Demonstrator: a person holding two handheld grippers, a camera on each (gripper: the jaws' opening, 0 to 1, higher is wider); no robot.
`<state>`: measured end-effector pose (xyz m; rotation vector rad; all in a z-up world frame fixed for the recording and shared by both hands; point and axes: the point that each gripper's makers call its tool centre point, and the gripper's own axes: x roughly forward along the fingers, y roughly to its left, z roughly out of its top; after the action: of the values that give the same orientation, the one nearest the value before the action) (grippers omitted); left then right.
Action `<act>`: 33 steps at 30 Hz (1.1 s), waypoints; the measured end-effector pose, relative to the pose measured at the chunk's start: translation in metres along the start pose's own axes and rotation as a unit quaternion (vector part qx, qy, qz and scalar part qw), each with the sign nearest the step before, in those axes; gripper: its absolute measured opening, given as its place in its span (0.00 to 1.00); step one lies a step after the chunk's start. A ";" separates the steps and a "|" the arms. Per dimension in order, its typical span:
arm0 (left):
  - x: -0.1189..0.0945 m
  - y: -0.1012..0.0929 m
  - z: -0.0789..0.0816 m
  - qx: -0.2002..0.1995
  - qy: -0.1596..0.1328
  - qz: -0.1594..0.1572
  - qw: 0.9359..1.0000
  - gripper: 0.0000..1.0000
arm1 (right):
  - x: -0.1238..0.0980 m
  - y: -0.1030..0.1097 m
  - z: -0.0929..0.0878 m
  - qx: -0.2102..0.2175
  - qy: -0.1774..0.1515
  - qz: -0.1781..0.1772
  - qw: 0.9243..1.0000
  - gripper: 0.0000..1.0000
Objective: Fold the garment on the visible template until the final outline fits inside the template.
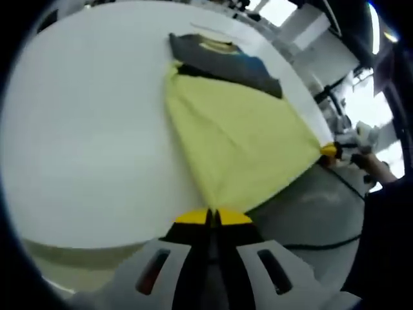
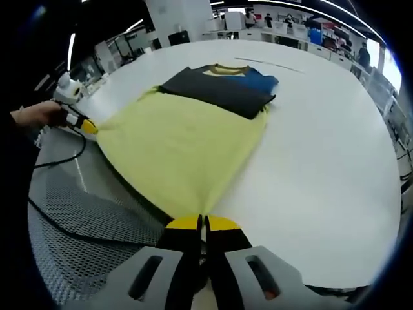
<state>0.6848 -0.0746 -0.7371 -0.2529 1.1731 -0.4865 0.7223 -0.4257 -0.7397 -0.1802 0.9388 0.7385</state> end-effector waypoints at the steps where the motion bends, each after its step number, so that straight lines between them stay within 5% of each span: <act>1: -0.003 -0.002 0.000 0.001 0.002 -0.003 1.000 0.00 | -0.003 0.001 0.001 -0.004 -0.001 0.000 1.000 0.02; 4: -0.011 -0.011 -0.003 0.006 0.006 -0.012 1.000 0.00 | -0.015 0.004 0.002 -0.036 0.001 0.001 0.999 0.02; 23: -0.046 -0.030 -0.015 -0.039 0.021 -0.056 0.997 0.00 | -0.058 0.020 0.012 -0.045 -0.021 0.043 0.998 0.02; 33: -0.066 -0.053 -0.013 -0.008 0.043 -0.084 0.996 0.00 | -0.074 0.025 0.032 -0.058 -0.034 0.064 0.996 0.02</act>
<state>0.6404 -0.0875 -0.6653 -0.3492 1.2450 -0.6404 0.6999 -0.4296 -0.6581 -0.1973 0.8491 0.9142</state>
